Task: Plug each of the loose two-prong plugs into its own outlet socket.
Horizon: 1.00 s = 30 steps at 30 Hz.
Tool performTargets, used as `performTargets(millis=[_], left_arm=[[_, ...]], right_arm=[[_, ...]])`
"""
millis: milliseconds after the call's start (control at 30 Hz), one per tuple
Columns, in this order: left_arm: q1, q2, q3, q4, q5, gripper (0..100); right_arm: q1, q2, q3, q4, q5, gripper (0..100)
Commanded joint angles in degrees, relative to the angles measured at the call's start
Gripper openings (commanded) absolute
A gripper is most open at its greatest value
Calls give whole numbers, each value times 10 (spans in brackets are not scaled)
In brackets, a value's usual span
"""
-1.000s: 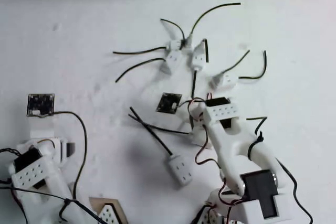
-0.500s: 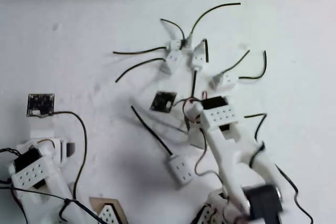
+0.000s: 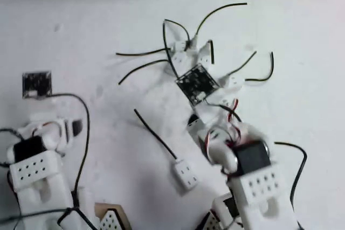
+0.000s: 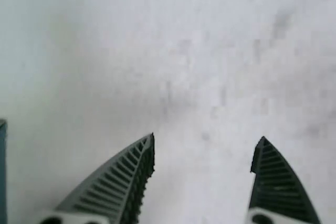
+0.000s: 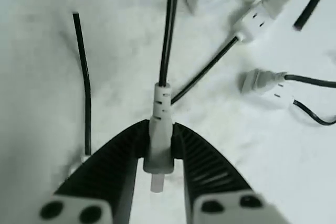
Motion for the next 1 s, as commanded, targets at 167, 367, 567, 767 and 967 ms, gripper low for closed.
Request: performTargets(millis=[167, 367, 567, 767, 967], left_arm=[[197, -18, -191, 67, 175, 298], [259, -26, -205, 84, 242, 298], [262, -187, -90, 27, 245, 297], [308, -376, 26, -9, 242, 297], [375, -442, 32, 52, 207, 298]], right_arm=[[-67, -91, 25, -103, -113, 17], [-89, -122, 84, -172, -288, 17], [-137, -195, 163, -200, -294, 17], [-145, -270, 229, -233, -264, 17], [-213, -305, 274, -238, -244, 17]])
